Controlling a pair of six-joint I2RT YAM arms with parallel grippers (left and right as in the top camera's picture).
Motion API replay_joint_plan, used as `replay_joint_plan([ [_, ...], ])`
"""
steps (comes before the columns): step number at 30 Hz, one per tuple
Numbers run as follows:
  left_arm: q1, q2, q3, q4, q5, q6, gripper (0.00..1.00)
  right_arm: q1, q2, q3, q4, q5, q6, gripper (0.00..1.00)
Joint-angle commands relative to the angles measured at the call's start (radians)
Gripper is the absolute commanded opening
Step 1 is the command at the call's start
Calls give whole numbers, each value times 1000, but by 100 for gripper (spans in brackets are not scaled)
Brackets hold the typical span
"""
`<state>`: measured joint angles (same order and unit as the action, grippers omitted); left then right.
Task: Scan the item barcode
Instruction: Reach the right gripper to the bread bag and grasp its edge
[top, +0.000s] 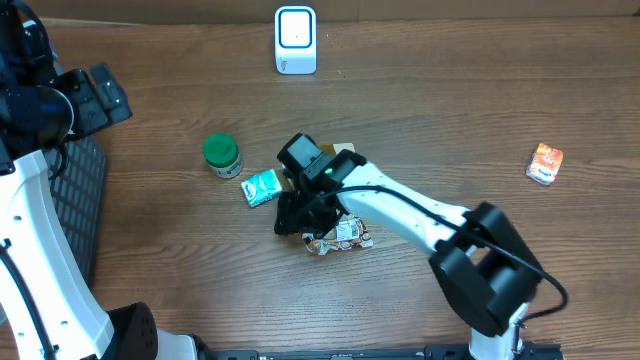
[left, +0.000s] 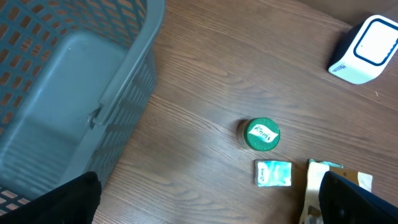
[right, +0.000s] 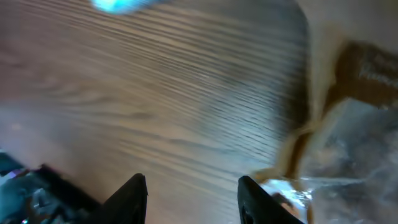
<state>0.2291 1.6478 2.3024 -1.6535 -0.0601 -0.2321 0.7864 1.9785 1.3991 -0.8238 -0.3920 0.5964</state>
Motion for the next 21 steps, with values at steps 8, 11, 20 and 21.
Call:
replay_joint_plan([
  [8, 2, 2, 10, 1, 5, 8, 100, -119, -50, -5, -228, 245, 24, 45],
  [11, 2, 2, 10, 1, 5, 8, 100, -171, -56, -5, -295, 325, -3, 47],
  [20, 2, 2, 10, 1, 5, 8, 100, -389, -56, -5, -267, 545, -52, 53],
  [21, 2, 2, 10, 1, 5, 8, 100, -427, -56, -5, -245, 540, -72, 53],
])
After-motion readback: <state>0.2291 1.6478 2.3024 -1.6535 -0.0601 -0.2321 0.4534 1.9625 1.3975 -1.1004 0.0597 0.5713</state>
